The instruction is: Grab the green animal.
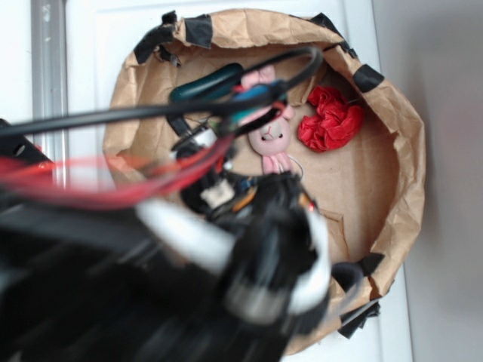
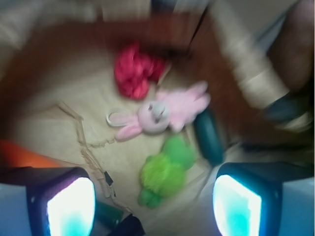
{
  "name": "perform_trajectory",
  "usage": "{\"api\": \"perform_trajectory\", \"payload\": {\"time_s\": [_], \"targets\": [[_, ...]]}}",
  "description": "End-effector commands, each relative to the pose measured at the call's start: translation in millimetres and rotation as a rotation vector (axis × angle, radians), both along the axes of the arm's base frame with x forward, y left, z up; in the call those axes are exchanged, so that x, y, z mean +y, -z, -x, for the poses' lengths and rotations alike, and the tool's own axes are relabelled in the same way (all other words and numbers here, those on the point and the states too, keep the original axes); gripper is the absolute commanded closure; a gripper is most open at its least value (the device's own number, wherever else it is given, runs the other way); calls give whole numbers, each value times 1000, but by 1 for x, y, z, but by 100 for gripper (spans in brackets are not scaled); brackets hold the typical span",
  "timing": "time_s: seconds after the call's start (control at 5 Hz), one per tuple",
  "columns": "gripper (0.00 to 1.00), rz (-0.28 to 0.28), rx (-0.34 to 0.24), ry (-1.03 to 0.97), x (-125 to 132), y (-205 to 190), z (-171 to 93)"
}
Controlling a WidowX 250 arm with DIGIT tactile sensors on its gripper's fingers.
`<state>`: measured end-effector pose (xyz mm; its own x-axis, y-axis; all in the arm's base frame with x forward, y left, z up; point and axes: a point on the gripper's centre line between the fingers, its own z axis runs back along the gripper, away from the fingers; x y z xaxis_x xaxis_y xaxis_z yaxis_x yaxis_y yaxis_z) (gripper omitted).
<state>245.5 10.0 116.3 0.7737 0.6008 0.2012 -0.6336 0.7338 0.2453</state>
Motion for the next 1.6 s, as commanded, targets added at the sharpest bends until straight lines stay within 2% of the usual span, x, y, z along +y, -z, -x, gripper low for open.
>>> {"api": "perform_trajectory", "payload": {"time_s": [0.0,0.2,0.4,0.6,0.8,1.0,1.2,1.4], "targets": [[0,150,-17,-88,19,21,16],[0,212,-1,-81,19,47,33],[0,216,-95,-21,16,78,27],[0,235,-138,-25,26,93,9],[100,194,-80,-21,33,99,-4],[100,150,-89,72,30,74,-13],[100,68,-141,211,25,22,-33],[100,20,-86,306,21,-26,-35]]}}
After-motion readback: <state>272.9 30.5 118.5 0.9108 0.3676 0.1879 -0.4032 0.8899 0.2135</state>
